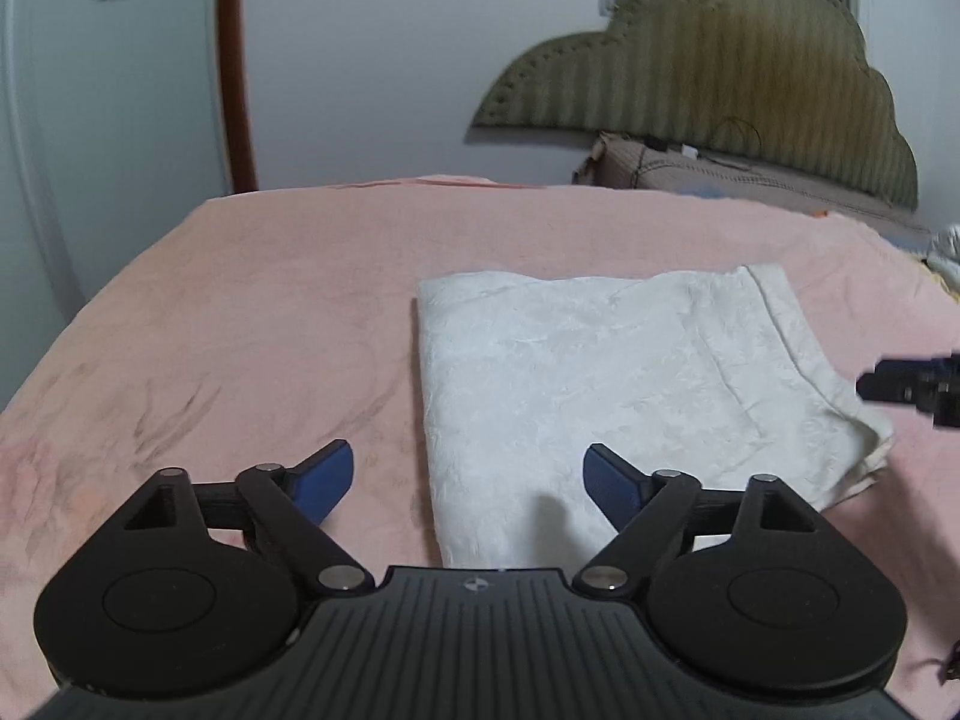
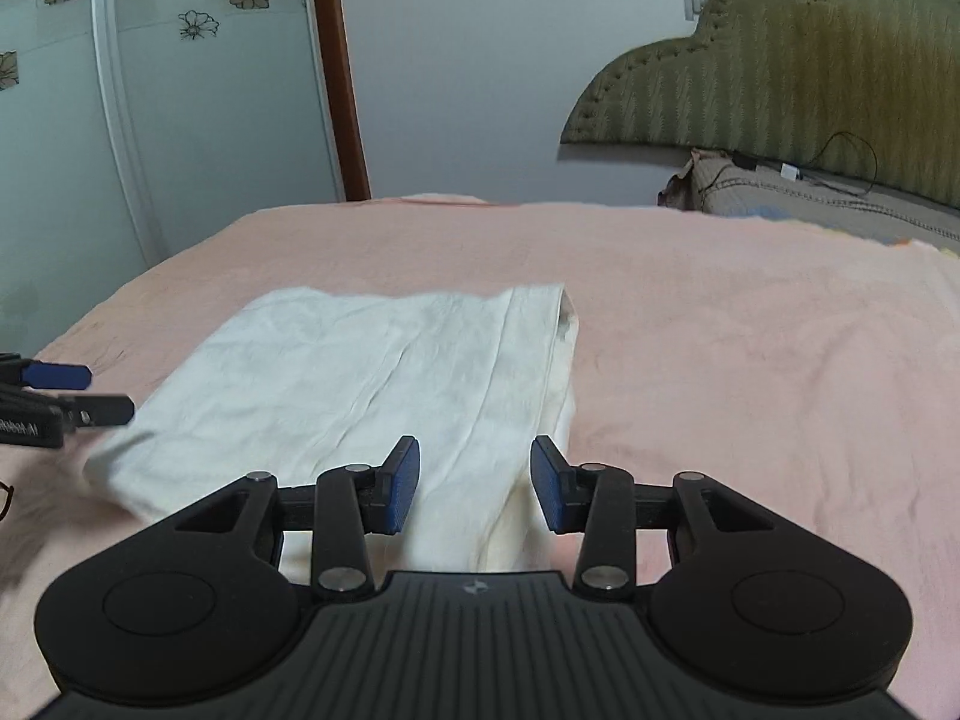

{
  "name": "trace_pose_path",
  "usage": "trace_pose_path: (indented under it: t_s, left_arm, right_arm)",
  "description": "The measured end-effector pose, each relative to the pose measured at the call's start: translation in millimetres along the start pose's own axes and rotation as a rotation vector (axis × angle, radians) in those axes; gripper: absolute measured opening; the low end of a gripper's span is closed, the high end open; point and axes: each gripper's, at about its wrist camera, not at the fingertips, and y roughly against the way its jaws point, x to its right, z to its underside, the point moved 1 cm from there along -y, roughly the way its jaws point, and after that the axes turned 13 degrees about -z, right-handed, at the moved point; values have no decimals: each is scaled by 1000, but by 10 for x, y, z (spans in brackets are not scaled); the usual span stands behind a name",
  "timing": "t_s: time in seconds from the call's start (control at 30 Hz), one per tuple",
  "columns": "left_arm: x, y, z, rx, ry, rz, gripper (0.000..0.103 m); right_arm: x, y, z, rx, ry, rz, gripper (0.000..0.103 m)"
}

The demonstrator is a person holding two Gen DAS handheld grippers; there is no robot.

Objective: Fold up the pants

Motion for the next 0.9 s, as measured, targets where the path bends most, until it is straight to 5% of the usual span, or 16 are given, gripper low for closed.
trace_pose_path:
  t_s: [0.1, 0.17, 0.23, 0.33, 0.47, 0.6, 0.67, 0.77, 0.9]
  left_arm:
    - [116, 4, 99, -13, -58, 8, 95]
    - [207, -32, 146, -30, -125, -33, 94]
    - [206, 57, 182, -2, -130, -58, 94]
    - [187, 201, 187, 12, -106, -43, 94]
    - [224, 217, 292, -18, -81, -19, 98]
    - [200, 247, 410, -79, -63, -65, 97]
    - [152, 321, 452, -73, -40, -72, 98]
    - [122, 403, 479, -80, -8, -88, 98]
    - [139, 465, 495, -106, 13, -112, 98]
  right_arm:
    - [-41, -1, 92, -24, 5, -28, 41]
    - [4, -103, 114, -59, 4, 52, 41]
    - [47, -36, 113, -31, -57, 81, 41]
    - [-118, 201, 123, 37, -70, 13, 41]
    - [-373, 132, 297, -50, -41, -98, 75]
    - [-371, -21, 443, -165, -111, 28, 76]
    - [-372, 80, 452, -161, -183, 15, 76]
    - [-479, 307, 494, -108, -224, -50, 94]
    - [-748, 461, 540, -112, -180, -23, 96]
